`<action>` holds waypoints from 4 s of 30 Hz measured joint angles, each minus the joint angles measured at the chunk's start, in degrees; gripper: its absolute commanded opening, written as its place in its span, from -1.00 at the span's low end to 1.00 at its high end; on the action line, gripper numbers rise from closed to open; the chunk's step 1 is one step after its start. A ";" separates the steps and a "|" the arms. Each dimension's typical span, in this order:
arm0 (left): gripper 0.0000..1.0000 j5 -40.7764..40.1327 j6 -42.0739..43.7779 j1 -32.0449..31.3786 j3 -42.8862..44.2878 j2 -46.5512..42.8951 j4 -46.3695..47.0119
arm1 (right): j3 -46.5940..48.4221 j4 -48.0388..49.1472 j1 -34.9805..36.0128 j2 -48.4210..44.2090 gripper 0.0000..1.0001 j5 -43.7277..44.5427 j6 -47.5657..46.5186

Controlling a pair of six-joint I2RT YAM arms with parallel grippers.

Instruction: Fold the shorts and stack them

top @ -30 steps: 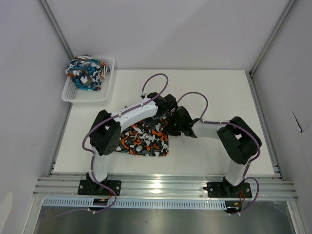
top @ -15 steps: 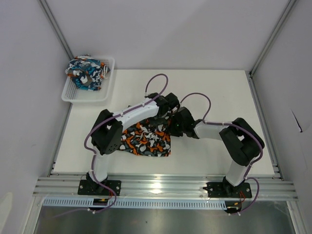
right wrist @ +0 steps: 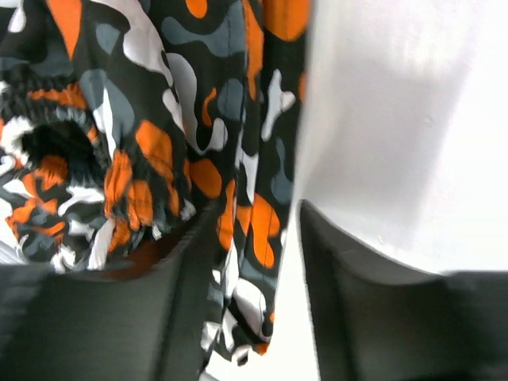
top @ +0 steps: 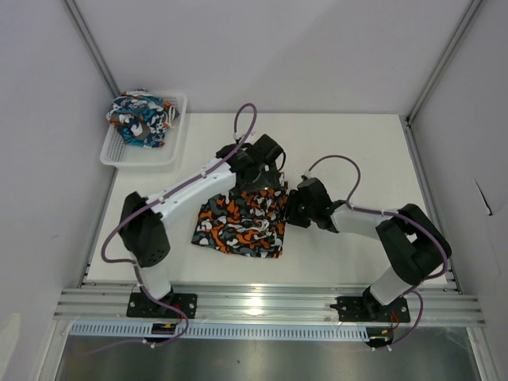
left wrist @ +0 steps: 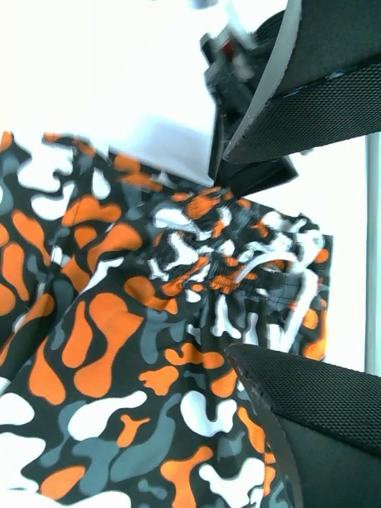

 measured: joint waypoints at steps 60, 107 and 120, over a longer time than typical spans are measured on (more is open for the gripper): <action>-0.10 -2.21 16.81 -6.73 -47.10 -14.27 40.48 | 3.56 20.37 -1.03 9.88 -0.70 -15.10 6.21; 0.19 -7.06 33.75 -22.18 -41.51 -16.90 36.89 | 17.84 16.96 -9.49 16.92 -0.88 -28.61 0.61; -0.03 -8.31 39.54 -23.12 -38.14 -8.87 39.54 | 19.58 15.82 -10.54 18.29 -0.87 -30.64 0.26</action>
